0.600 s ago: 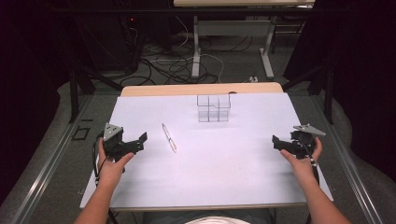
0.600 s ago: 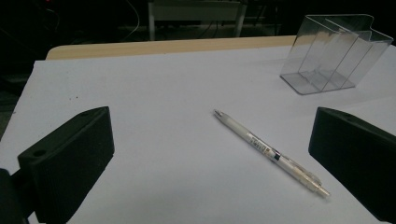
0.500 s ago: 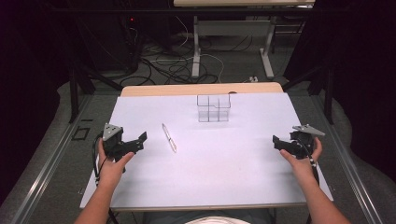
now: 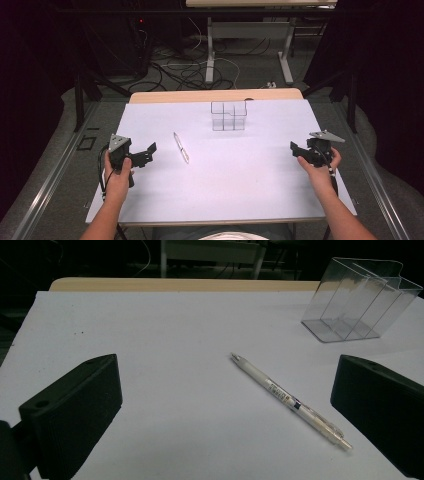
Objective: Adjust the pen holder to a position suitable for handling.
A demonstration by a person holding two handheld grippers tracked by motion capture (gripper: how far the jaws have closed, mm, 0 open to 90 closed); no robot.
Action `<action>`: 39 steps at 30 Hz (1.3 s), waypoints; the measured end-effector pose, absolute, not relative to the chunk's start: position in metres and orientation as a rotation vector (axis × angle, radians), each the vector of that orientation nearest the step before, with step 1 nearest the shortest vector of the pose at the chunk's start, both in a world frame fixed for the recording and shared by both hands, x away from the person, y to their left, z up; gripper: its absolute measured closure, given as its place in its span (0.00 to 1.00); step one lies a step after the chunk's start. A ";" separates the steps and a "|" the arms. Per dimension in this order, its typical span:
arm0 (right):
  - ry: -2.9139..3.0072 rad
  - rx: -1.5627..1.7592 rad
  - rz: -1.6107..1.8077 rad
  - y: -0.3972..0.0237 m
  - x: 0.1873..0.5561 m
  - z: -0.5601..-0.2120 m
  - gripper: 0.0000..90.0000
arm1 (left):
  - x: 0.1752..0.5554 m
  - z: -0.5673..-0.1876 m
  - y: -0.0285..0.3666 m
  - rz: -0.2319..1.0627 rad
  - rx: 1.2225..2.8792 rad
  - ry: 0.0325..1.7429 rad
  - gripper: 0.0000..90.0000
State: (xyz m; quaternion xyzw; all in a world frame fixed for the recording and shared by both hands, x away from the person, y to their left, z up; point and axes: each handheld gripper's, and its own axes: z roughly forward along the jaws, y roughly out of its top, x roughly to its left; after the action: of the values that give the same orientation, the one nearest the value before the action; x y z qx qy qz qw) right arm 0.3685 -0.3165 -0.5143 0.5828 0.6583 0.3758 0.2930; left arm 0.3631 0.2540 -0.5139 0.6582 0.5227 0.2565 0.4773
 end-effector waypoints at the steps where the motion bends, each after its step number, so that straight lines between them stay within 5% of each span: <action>1: 1.771 1.547 1.001 -0.316 0.369 -0.512 0.45 | 0.363 -0.514 0.254 0.630 1.608 1.274 0.00; 18: 1.958 1.400 1.028 -0.269 0.401 -0.470 0.48 | 0.364 -0.513 0.254 0.635 1.608 1.263 0.00; 39: 2.070 1.377 0.985 -0.223 0.455 -0.423 0.72 | 0.364 -0.514 0.254 0.628 1.626 1.260 0.00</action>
State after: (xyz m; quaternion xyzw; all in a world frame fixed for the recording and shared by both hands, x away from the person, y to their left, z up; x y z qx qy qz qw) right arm 0.4550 -0.2231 -0.4228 0.5010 0.7531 0.3583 0.2313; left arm 0.3638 0.2541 -0.5140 0.6650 0.5154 0.2570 0.4755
